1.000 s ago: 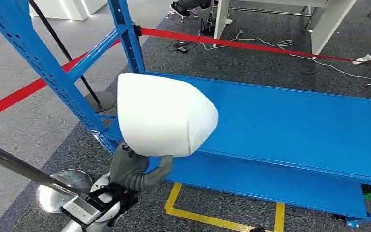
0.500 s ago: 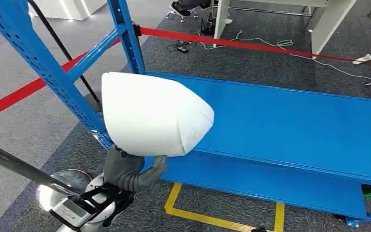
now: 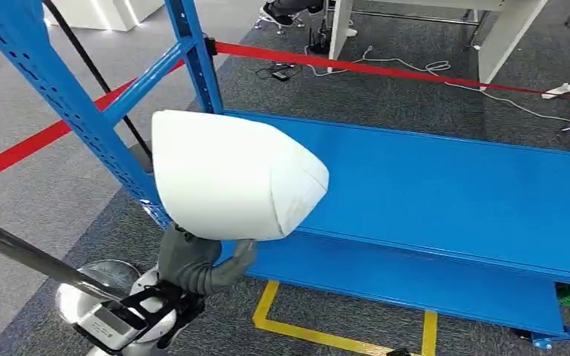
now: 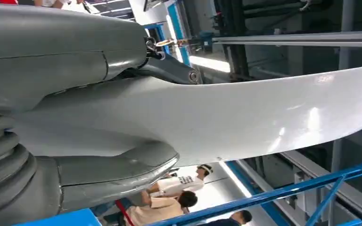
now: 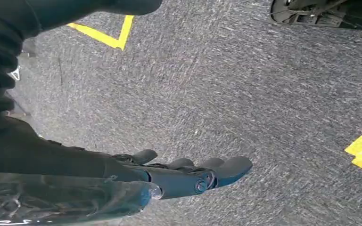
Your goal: Take the parts from the cabinet and place them on the table.
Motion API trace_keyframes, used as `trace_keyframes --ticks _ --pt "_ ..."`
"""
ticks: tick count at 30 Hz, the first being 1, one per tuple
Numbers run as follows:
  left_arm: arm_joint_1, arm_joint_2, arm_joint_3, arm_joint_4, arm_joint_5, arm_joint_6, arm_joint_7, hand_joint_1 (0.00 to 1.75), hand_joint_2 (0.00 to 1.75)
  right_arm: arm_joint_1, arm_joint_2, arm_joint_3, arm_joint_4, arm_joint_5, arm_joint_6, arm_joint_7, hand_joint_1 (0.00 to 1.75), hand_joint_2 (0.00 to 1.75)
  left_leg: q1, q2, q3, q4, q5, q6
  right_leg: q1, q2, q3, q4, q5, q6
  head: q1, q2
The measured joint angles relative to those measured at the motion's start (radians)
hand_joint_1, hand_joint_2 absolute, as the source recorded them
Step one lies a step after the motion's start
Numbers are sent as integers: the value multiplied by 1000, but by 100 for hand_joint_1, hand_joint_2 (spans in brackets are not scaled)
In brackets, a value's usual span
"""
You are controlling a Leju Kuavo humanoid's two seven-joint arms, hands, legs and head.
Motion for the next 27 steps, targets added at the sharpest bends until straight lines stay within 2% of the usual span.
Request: trace_keyframes --ticks 5,8,11,14,16,17,19,24,25,26,27 --pt "0 0 0 0 5 -2 0 175 175 0 -1 0 0 -1 -1 -2 0 175 0 0 0 0 0 0 0 0 0 0 0 0 0 0" --pt "14 0 3 -9 23 -26 0 175 175 0 -1 -1 0 -2 -10 -8 0 175 0 0 0 0 0 0 0 0 0 0 0 0 0 0" --pt "24 0 8 -17 22 -29 0 175 175 0 -2 -2 0 -7 0 -60 0 175 0 0 0 0 0 0 0 0 0 0 0 0 0 0" --pt "42 0 16 -32 8 -6 0 175 175 1 -2 2 0 10 -45 -196 0 175 0 0 0 0 0 0 0 0 0 0 0 0 0 0" --pt "49 0 19 -42 10 -13 0 175 175 -2 -2 0 0 -19 23 -227 0 175 0 0 0 0 0 0 0 0 0 0 0 0 0 0" --pt "49 0 22 -43 11 -21 0 175 175 -3 -2 -2 0 -31 75 -235 0 175 0 0 0 0 0 0 0 0 0 0 0 0 0 0" --pt "49 0 28 -44 13 -32 0 175 175 1 -2 -5 0 -43 111 -241 0 175 0 0 0 0 0 0 0 0 0 0 0 0 0 0" --pt "50 0 34 -44 13 -43 0 175 175 2 -5 -8 0 -31 114 -234 0 175 0 0 0 0 0 0 0 0 0 0 0 0 0 0" --pt "49 0 36 -44 12 -43 0 175 175 2 -5 -8 0 -26 111 -226 0 175 -5 0 -3 8 -6 8 -6 1 3 -8 3 6 0 0" --pt "50 -1 38 -45 12 -43 0 175 175 2 -5 -8 0 -25 105 -216 0 175 -4 0 -3 6 -6 17 -6 1 3 -9 4 9 -1 0" --pt "51 -2 39 -46 12 -43 0 175 175 2 -5 -8 0 -24 100 -209 0 175 -5 0 -3 4 -5 19 -6 1 4 -13 6 12 -1 0"
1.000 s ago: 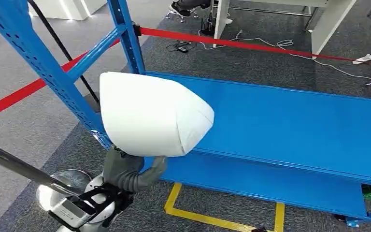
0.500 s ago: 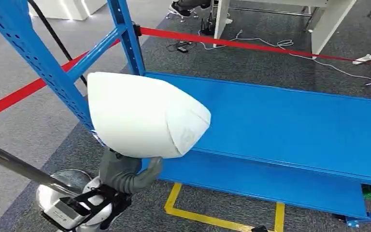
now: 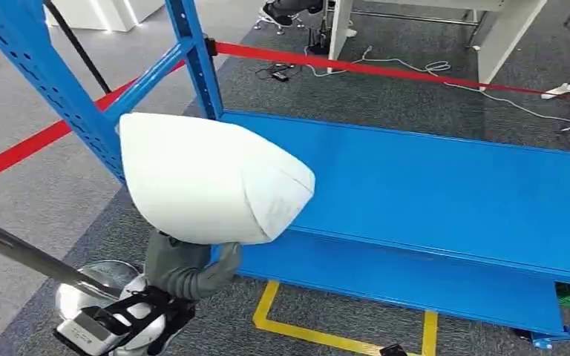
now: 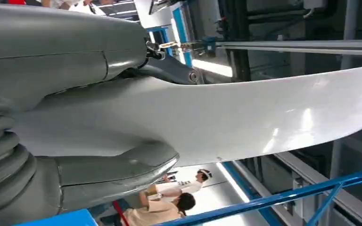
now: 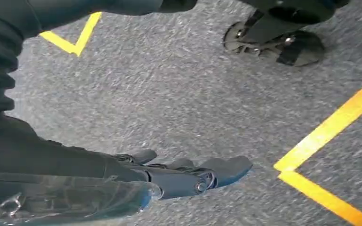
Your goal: Take the parts from the cabinet and place them on the table.
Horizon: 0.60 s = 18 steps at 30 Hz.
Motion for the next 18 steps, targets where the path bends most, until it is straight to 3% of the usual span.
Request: trace_keyframes --ticks 1,2,3,6,7,8,9,11,12,13,14,16,18 --pt "0 -1 1 -3 0 0 0 175 175 0 0 0 0 0 -3 3 0 175 1 0 5 -14 6 5 3 0 4 -7 2 4 0 0" --pt "2 -4 2 -6 0 0 0 175 175 0 -1 0 -1 0 -5 4 0 175 16 3 23 -40 21 4 2 -2 3 -5 -2 2 0 0" --pt "2 -5 3 -6 2 0 0 175 175 0 -2 0 -1 0 -6 4 0 175 16 3 31 -52 24 7 8 -5 -8 22 -23 4 5 0" --pt "8 -7 7 -6 15 -14 0 175 175 -1 -5 0 -1 -1 -18 58 0 175 19 5 33 -51 23 9 3 -7 -118 247 -125 15 7 0" --pt "11 -7 8 -6 18 -22 0 175 175 0 -5 -1 -1 -1 -26 93 0 175 19 4 33 -51 21 7 3 -8 -141 288 -132 18 8 0" --pt "13 -7 10 -5 19 -27 0 175 175 1 -5 -2 -1 2 -36 134 0 175 22 3 35 -49 19 3 2 -8 -139 279 -112 22 8 0" --pt "14 -7 11 -5 19 -31 0 175 175 1 -6 -2 -1 10 -46 163 0 175 25 2 37 -46 15 -2 0 -8 -116 227 -75 25 8 0" --pt "14 -10 14 -2 22 -39 0 175 175 -2 -6 -2 -2 26 -60 227 0 175 34 1 41 -29 -1 -22 -10 -13 -17 34 19 38 8 0" --pt "14 -13 16 -1 23 -42 0 175 175 -5 -5 -2 -1 30 -61 248 0 175 33 1 38 -23 -7 -31 -4 -4 -7 20 -9 39 9 0" --pt "13 -15 17 0 24 -44 0 175 175 -4 -3 -2 -1 33 -62 256 0 175 28 0 34 -8 -14 -37 -7 4 -1 9 -1 15 10 0" --pt "14 -18 17 0 26 -45 0 175 175 -3 -4 -2 -1 34 -62 262 0 175 28 0 34 -12 -12 -40 -5 3 -5 16 -4 2 7 0" --pt "14 -19 17 3 26 -47 0 175 175 -3 -5 -2 -1 39 -69 277 0 175 31 -1 36 -15 -11 -44 -1 4 -10 24 -8 -14 6 0" --pt "13 -22 18 6 26 -48 0 175 175 -4 -5 0 -2 58 -90 322 0 175 32 2 28 7 -33 -52 -3 4 -6 22 -9 -29 2 0"
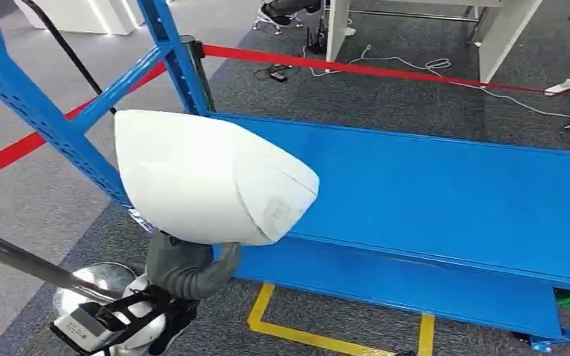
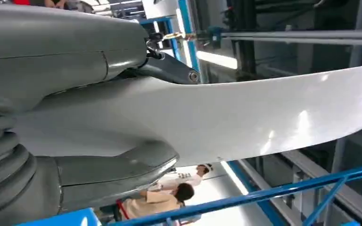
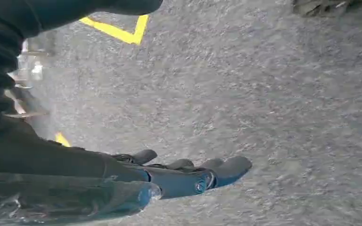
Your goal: Take the parts from the cabinet and place them on the table.
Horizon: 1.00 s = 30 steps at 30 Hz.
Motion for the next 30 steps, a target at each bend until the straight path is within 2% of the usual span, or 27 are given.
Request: trace_keyframes --ticks 1,3,4,5,6,7,8,9,10,11,13,14,15,16,18,19,20,21,22,23,24,25,28,30 --pt "0 -3 0 1 5 -5 0 175 175 0 0 0 0 6 -7 24 0 175 -2 0 -29 58 -34 -2 0 -1 0 0 -1 -4 -3 0" --pt "0 -4 0 16 48 -47 0 175 175 0 0 1 0 17 -15 85 0 175 -2 0 -117 228 -109 -2 2 -5 0 0 -2 -8 -3 0" --pt "0 -5 0 28 75 -74 0 175 175 0 0 1 0 21 -15 111 0 175 -2 0 -152 290 -124 0 3 -5 0 0 -3 -9 -4 0" --pt "0 -5 2 45 118 -119 0 175 175 0 0 1 0 26 -15 145 0 175 -2 0 -162 299 -110 3 3 -5 1 0 -4 -10 -4 0" --pt "0 -6 2 57 144 -150 0 175 175 0 0 1 0 30 -16 166 0 175 -3 0 -153 270 -77 7 4 -4 2 0 -5 -10 -4 0" --pt "-2 -11 3 70 166 -174 3 175 175 0 0 1 0 32 -16 185 0 175 -3 0 -127 208 -32 13 4 -3 4 0 -5 -9 -4 0" --pt "-5 -18 3 82 187 -185 11 175 175 0 0 1 0 32 -18 198 0 175 -5 0 -86 121 17 19 4 -2 6 0 -6 -7 -4 0" --pt "-10 -24 3 96 207 -193 26 175 175 0 0 1 0 31 -24 209 0 175 -6 0 -51 46 49 26 4 -1 7 0 -7 -5 -5 0" --pt "-17 -29 3 110 217 -201 32 175 175 -1 0 1 0 31 -26 217 0 175 -10 0 -32 3 39 26 12 0 4 5 -11 4 -5 0" --pt "-20 -33 3 123 226 -214 34 175 175 -1 0 1 0 31 -27 221 0 175 -8 -1 -35 0 36 21 11 1 0 1 -8 10 -2 0" --pt "-19 -37 6 143 250 -242 33 175 175 0 0 1 0 31 -30 230 0 175 -14 -4 -38 0 37 27 6 -1 6 -12 -2 26 -3 0" --pt "-20 -39 8 151 257 -251 33 175 175 0 0 2 0 31 -32 232 0 175 -10 -3 -35 -7 41 35 5 0 9 -15 -2 33 -4 0" --pt "-20 -45 10 155 259 -256 33 175 175 0 0 2 0 31 -34 234 0 175 -7 -2 -29 -12 44 40 4 -5 1 -1 -13 36 -2 0" --pt "-24 -50 11 160 262 -260 33 175 175 -1 0 2 0 31 -35 235 0 175 -6 -1 -28 -12 43 47 6 -11 -17 39 -41 37 3 0" --pt "-25 -53 14 173 275 -277 33 175 175 -1 0 2 0 32 -35 234 0 175 -11 0 -27 -12 41 52 7 -12 -98 210 -121 39 6 0" --pt "-24 -54 16 177 286 -292 31 175 175 0 0 3 0 34 -36 232 0 175 -13 0 -27 -11 40 53 8 -11 -131 277 -143 40 6 0" --pt "-24 -54 17 181 297 -312 27 175 175 2 0 3 0 37 -37 229 0 175 -15 0 -26 -11 39 54 9 -11 -145 303 -141 39 6 0" --pt "-24 -56 18 182 305 -330 22 175 175 2 0 4 0 40 -37 228 0 175 -16 -1 -23 -11 38 55 10 -11 -135 280 -117 37 6 0" --pt "-23 -60 19 182 310 -345 19 175 175 1 0 5 0 43 -37 227 0 175 -17 -1 -20 -11 37 56 11 -11 -104 217 -77 34 6 0" --pt "-24 -65 19 182 314 -353 17 175 175 0 -1 7 0 46 -38 226 0 175 -17 -2 -15 -11 34 54 11 -12 -54 115 -26 31 6 0" --pt "-24 -70 21 182 315 -356 16 175 175 -1 -1 8 -1 47 -38 225 0 175 -17 -3 -10 -11 31 50 11 -13 -6 23 10 29 7 0" --pt "-25 -71 22 182 317 -358 16 175 175 -4 -1 8 -1 46 -38 225 0 175 -25 -3 -12 -8 27 43 13 -12 14 -5 -8 28 6 0" --pt "-25 -71 23 182 309 -359 17 175 175 -3 -1 8 -1 46 -38 223 0 175 -22 -4 -13 -12 33 31 18 -9 7 -6 -3 12 2 0" --pt "-25 -71 23 182 296 -358 19 175 175 -2 -2 8 -1 45 -38 222 0 175 -20 -3 -14 -9 25 18 10 -10 11 -15 4 -2 3 0"
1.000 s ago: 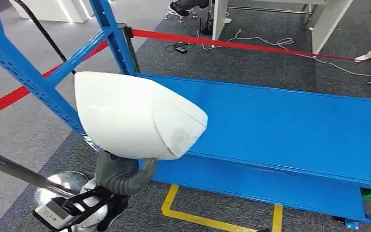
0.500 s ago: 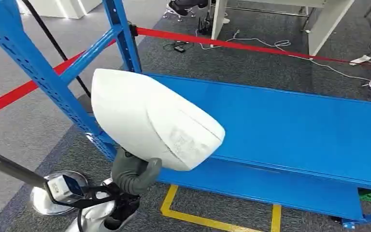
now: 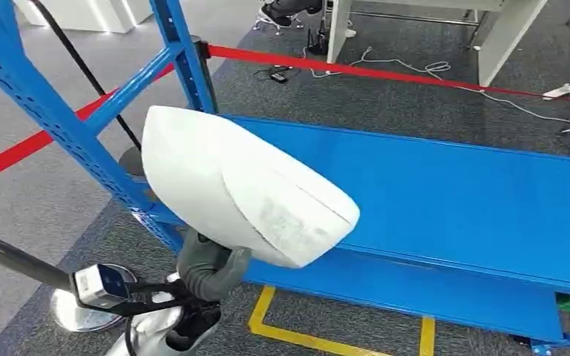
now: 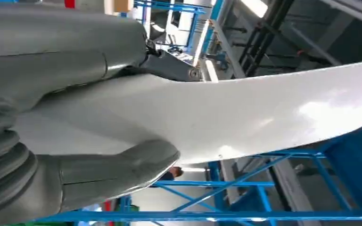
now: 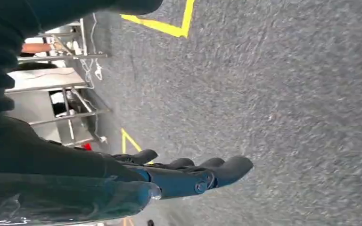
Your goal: Take the parts from the cabinet and place them on the table.
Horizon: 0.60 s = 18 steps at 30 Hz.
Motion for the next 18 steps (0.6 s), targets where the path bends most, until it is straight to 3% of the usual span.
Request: trace_keyframes --ticks 1,4,5,6,7,9,10,11,14,15,16,18 --pt "-1 0 0 0 -10 3 2 175 175 -1 0 0 0 -1 0 0 0 175 0 1 -15 33 -27 -7 -1 0 0 0 -1 -6 -9 0" --pt "-1 2 0 6 -40 17 6 175 175 -2 0 0 0 -3 2 -2 0 175 3 1 -128 266 -135 -17 -1 -2 -1 0 -2 -10 -10 0" --pt "-1 2 0 8 -46 23 5 175 175 0 0 0 0 -4 3 -2 0 175 4 1 -152 306 -136 -19 -1 -2 -1 0 -2 -10 -11 0" --pt "-1 3 0 11 -56 31 6 175 175 1 0 0 0 -6 3 -2 0 175 4 1 -149 297 -116 -18 -1 -2 -1 0 -2 -9 -10 0" --pt "-1 3 0 13 -74 47 6 175 175 2 0 0 0 -8 3 -2 0 175 6 1 -124 242 -74 -16 -2 -2 0 0 -1 -8 -11 0" --pt "-2 2 0 15 -105 76 5 175 175 1 0 0 0 -10 4 -2 0 175 9 3 -40 73 10 -14 -5 2 3 1 0 -2 -11 0" --pt "-3 2 0 15 -113 86 5 175 175 1 -1 0 0 -11 4 -2 0 175 11 4 -13 20 17 -14 0 3 1 1 1 4 -12 0" --pt "-5 2 0 15 -122 98 3 175 175 1 -1 0 0 -12 4 -3 0 175 9 -2 -8 1 13 -6 4 5 -4 7 0 11 -13 0" --pt "-4 2 1 19 -136 116 -1 175 175 2 -1 0 0 -14 4 -3 0 175 4 -4 -18 5 21 16 -1 3 -3 -7 13 32 -9 0" --pt "-5 1 0 19 -137 118 -2 175 175 2 -1 0 0 -14 4 -4 0 175 11 -3 -18 -3 28 26 -3 4 -8 -4 7 37 -11 0" --pt "-5 0 0 19 -138 120 -2 175 175 3 -1 0 0 -14 4 -4 0 175 10 -1 -20 -3 31 32 -2 0 -18 19 -21 38 -6 0" --pt "-4 0 0 19 -138 122 -2 175 175 3 -1 0 0 -14 4 -4 0 175 8 0 -29 -3 38 41 -1 -2 -74 171 -119 42 -1 0"
